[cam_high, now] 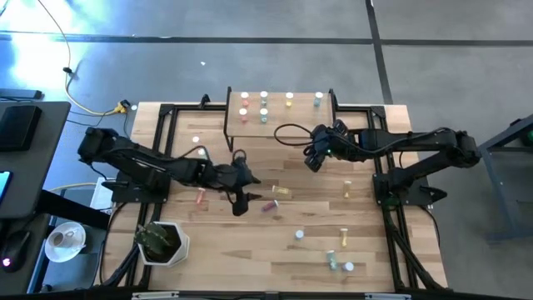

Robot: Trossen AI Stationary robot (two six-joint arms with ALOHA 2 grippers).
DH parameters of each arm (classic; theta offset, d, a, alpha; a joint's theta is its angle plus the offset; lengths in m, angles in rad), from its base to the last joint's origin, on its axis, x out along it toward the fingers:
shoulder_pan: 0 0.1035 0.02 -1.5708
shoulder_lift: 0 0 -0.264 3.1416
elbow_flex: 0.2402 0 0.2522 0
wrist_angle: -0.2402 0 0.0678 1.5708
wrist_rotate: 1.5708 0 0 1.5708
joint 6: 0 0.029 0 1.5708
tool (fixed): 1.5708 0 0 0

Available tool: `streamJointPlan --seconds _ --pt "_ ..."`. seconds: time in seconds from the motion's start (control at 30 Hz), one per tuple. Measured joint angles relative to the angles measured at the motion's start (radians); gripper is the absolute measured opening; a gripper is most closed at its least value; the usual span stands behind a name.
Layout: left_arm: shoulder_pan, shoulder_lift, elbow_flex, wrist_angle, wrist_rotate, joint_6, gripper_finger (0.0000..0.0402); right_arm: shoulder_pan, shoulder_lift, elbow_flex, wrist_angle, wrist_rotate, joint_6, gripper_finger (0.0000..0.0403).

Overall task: Pick and place medicine bottles onto shelf by color
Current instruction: Put the blue medicine bottle on the shelf

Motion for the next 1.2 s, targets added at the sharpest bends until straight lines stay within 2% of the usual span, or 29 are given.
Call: streamJointPlan --seconds 0.17,0.33,0.57,0.9,1.2 --pt "0.0 0.086 0.0 0.028 0.022 -0.029 0.0236 -0.007 0.0 0.0 -0.002 -0.066 -0.001 0.0213" --pt "0.0 0.172 0.053 0.013 0.034 -0.026 0.0236 -0.007 0.0 0.0 -0.002 -0.066 0.0 0.0213" --pt "-0.002 0.242 0.175 -0.105 0.068 0.021 0.0236 -0.006 0.0 0.001 -0.012 -0.066 0.026 0.0213" --pt "-0.035 0.36 0.185 -0.094 0.065 -0.071 0.0236 -0.006 0.001 0.001 -0.044 -0.066 0.03 0.0213" --pt "-0.055 0.431 0.185 -0.079 -0.026 -0.127 0.0236 -0.006 0.001 0.001 -0.044 -0.066 0.032 0.0213"
